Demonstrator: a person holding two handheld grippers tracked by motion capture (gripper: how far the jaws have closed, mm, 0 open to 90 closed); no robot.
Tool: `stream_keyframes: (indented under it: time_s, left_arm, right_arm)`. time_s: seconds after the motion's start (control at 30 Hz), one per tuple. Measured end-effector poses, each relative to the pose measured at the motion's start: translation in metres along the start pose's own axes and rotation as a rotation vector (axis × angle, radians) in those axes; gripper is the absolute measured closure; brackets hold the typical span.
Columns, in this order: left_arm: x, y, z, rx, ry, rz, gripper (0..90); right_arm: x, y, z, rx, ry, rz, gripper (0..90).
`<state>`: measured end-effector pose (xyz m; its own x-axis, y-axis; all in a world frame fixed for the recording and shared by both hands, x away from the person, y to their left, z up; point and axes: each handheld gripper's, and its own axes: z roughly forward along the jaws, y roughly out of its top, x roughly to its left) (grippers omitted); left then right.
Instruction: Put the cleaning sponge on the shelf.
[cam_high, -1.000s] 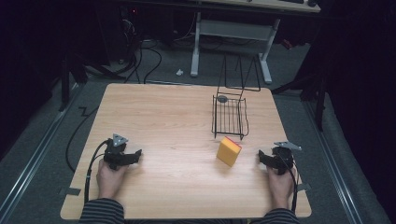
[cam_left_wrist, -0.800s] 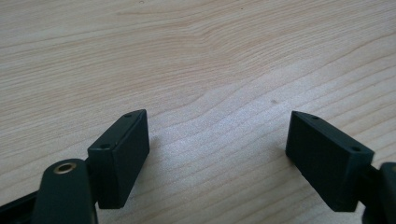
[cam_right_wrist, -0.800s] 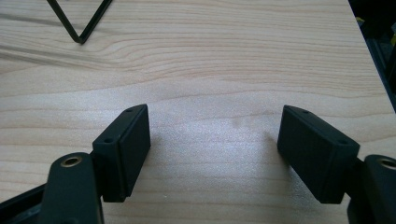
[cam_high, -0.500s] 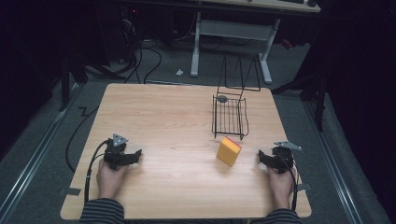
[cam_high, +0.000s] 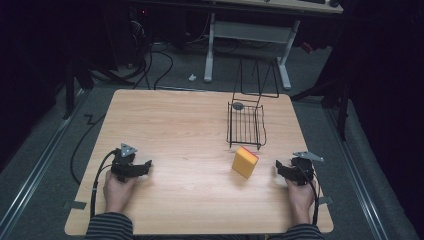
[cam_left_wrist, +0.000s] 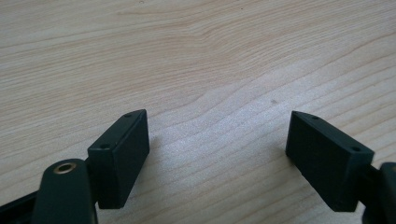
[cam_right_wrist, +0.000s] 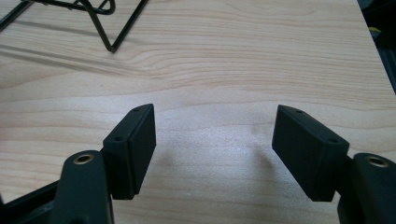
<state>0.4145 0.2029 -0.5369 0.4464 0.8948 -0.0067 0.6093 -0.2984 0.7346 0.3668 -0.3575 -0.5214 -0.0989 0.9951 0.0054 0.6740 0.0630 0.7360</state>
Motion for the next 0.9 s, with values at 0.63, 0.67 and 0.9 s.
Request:
stream_keyframes:
  time_s: [0.63,0.67,0.9]
  left_arm:
    - [0.0,0.0,0.0,0.0,0.0,0.0,22.0]
    - [0.0,0.0,0.0,0.0,0.0,0.0,22.0]
    - [0.0,0.0,0.0,0.0,0.0,0.0,22.0]
  right_arm:
    - [0.008,0.001,-0.018,-0.076,0.079,-0.005,32.9]
    - [0.008,0.001,-0.019,-0.078,0.083,-0.003,32.9]
    - [0.011,-0.001,-0.028,-0.098,0.103,-0.012,33.1]
